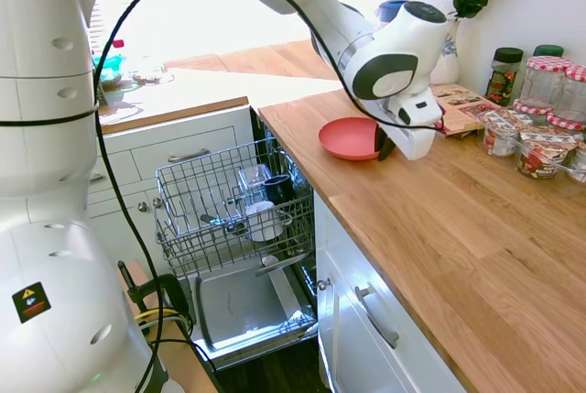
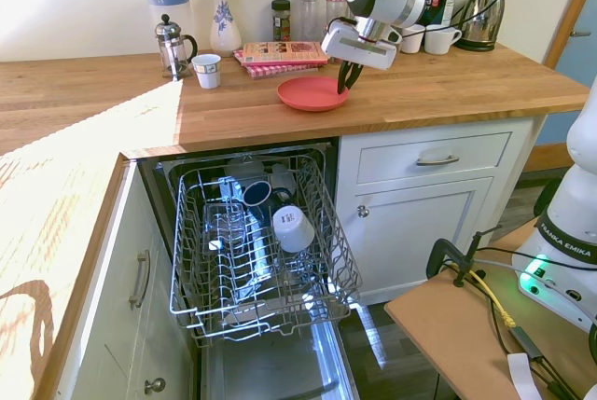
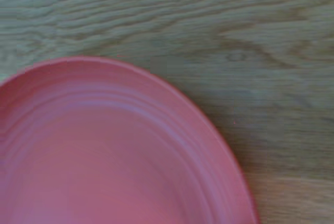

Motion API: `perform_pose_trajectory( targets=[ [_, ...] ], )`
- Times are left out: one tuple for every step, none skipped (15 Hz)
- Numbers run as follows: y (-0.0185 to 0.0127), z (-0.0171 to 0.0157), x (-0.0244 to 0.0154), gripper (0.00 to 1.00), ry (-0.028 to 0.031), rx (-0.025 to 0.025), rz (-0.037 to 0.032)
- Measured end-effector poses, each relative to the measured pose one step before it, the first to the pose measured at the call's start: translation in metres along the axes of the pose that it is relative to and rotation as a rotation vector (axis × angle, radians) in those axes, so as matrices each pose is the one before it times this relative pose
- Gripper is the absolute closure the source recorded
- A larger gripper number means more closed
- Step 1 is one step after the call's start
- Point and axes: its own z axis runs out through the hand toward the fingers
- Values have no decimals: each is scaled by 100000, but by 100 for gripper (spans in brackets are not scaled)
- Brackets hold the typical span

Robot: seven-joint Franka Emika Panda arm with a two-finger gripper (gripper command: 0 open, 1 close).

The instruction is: Put the plate in the dishwasher

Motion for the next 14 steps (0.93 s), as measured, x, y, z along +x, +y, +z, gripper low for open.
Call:
perform_pose_trajectory(
  targets=[
    [-410,-296,-464,100,64,658,-2133],
    [-742,-881,-522,100,358,918,-2469],
    [-1224,-1756,-646,100,304,491,-3724],
    [-1669,-2737,-540,100,868,6,-4667],
    [-1842,-3406,-565,100,1679,-630,-4656],
    [-2039,-3890,-892,100,2571,-2051,-5651],
    [-2202,-3681,-1356,100,3135,-3148,-5677],
    [-2477,-2775,-1913,100,3081,-3036,-5587],
    [-2777,-1585,-2669,100,2866,-3367,-5829],
    [-2661,-362,-2731,100,2490,-3877,-5767],
    [-2401,268,-2478,100,2162,-4137,-6108],
    [-2041,402,-2052,100,2647,-4120,-6139],
    [-1612,298,-1833,100,2789,-3760,-5772],
    [-1326,-175,-1845,100,3018,-3350,-5525]
  ],
)
